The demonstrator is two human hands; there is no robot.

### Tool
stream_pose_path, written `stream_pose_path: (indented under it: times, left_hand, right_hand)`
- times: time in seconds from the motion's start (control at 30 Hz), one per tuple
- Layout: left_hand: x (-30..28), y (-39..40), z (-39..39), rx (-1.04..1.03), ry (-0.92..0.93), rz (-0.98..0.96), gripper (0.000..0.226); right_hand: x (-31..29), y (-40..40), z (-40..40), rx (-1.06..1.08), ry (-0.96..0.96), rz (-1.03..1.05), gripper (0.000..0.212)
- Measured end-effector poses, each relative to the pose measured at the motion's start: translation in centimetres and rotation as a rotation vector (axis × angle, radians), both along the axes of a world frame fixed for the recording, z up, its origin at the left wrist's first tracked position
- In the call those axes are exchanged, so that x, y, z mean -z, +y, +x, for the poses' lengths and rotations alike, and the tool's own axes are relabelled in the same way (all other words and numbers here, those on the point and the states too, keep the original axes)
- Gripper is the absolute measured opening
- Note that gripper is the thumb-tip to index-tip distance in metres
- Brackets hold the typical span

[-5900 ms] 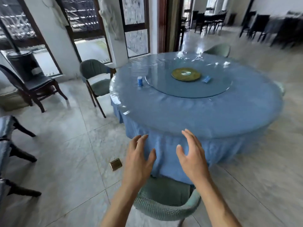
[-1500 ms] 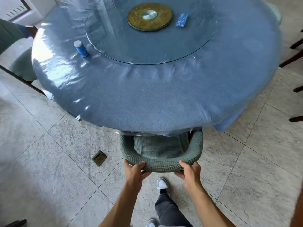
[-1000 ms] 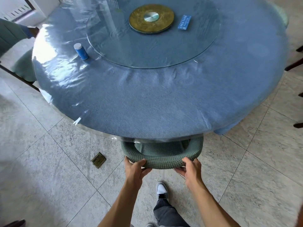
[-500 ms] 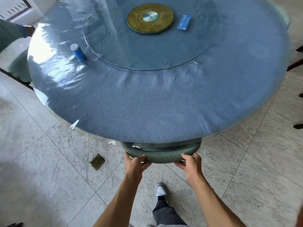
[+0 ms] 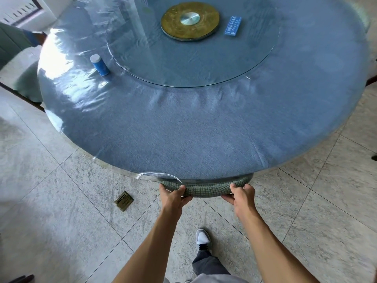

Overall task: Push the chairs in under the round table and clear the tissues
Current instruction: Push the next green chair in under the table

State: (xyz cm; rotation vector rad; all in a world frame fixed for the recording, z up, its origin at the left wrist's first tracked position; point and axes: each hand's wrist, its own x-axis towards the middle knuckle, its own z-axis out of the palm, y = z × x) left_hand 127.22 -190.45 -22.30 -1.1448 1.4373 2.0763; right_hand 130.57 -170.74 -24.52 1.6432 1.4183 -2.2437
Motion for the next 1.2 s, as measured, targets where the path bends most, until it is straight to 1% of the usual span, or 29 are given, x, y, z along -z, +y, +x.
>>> stream_pose_path:
  times: [0.2,0.33,0.47,0.57,0.6,0.67,0.73,0.8,0.9,1.1,1.2]
  left_hand:
    - [0.1,-0.1,0.2,-0.004,0.003,0.001,0.054]
    - [0.3,-0.2,0.4,-0.021,-0.003,0.005,0.07]
    - [-0.3,-0.4,1.0,-0.01,-0.004,0.023,0.079]
    - [-0.9,-0.4,1.5,0.001,-0.004,-0.04,0.076]
    - [-1.2,-0.4,1.7,0.015,0.004,-0.085,0.073]
    - [-1.7,-0.5,2.2,0.072,0.042,-0.183,0.066]
    - [-2.6,-0.4,2.6,0.168,0.121,-0.307,0.058]
    - [-4.0,-0.3,2.8,0.289,0.241,-0.464,0.052]
    - [-6.6,0.1,2.0,0.404,0.406,-0.651,0.054]
    - [-13.2,0.8,0.3,0.432,0.708,-0.783,0.055]
    - [-16.5,0.7,-0.6,0.431,0.844,-0.9,0.057]
  right_hand:
    - [-0.2,-0.1,0.3,-0.005,0.018,0.003,0.024]
    - [-0.3,-0.2,0.6,-0.016,0.041,-0.002,0.023]
    - [-0.4,0.0,1.3,-0.061,0.038,0.033,0.022]
    - [-0.2,0.1,2.1,-0.141,0.011,0.131,0.023]
    - [-0.5,0.0,2.3,-0.179,-0.022,0.211,0.027]
    - [-1.7,-0.2,2.7,-0.248,-0.095,0.46,0.037]
    - [-3.3,-0.4,2.9,-0.293,-0.068,0.645,0.037]
    - [-4.9,-0.8,3.1,-0.364,0.022,0.692,0.04]
    - [-7.2,-1.0,2.6,-0.451,0.118,0.769,0.041]
    - [-13.6,-1.2,0.5,-0.496,0.34,0.989,0.044]
    - [-17.9,-1.2,-0.5,-0.507,0.462,1.091,0.051]
